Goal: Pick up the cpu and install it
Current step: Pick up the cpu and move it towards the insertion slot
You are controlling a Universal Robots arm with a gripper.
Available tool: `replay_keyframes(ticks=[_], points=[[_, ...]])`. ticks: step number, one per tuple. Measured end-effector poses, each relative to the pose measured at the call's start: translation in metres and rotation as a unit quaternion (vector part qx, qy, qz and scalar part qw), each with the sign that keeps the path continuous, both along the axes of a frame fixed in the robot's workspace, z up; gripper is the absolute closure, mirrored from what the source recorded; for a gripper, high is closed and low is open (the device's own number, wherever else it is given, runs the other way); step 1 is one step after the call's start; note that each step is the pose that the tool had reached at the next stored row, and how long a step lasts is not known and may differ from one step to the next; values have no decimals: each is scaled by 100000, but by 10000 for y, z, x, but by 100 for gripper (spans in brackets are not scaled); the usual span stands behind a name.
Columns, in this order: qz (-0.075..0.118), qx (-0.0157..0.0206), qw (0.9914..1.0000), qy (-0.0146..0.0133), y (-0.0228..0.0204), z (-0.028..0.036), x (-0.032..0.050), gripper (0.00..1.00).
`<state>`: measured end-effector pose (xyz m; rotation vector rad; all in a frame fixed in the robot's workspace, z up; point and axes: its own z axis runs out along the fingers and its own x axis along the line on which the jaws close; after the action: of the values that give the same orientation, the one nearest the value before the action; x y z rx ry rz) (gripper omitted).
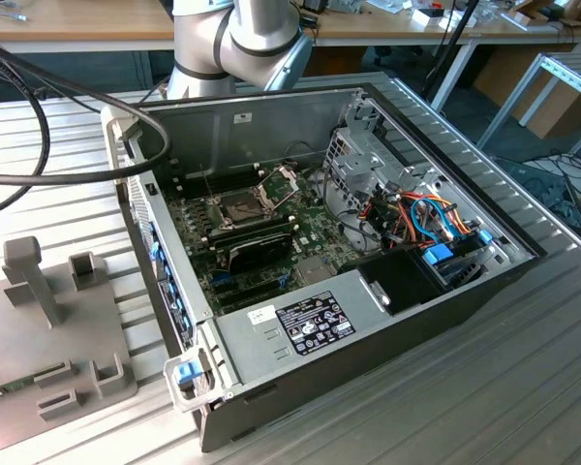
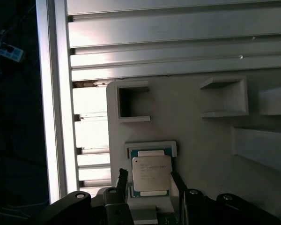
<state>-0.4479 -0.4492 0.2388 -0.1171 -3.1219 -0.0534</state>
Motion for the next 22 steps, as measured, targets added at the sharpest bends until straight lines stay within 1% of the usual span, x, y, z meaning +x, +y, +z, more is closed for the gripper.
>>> replay_keyframes(ticks=[7, 13, 18, 22], points=[[1, -3, 100000, 51, -6, -75, 22, 52], [-1, -6, 100000, 105, -6, -160, 50, 52], [-4, -35, 100000, 126, -6, -171, 56, 52], [3, -202, 100000, 118, -7, -172, 57, 51]])
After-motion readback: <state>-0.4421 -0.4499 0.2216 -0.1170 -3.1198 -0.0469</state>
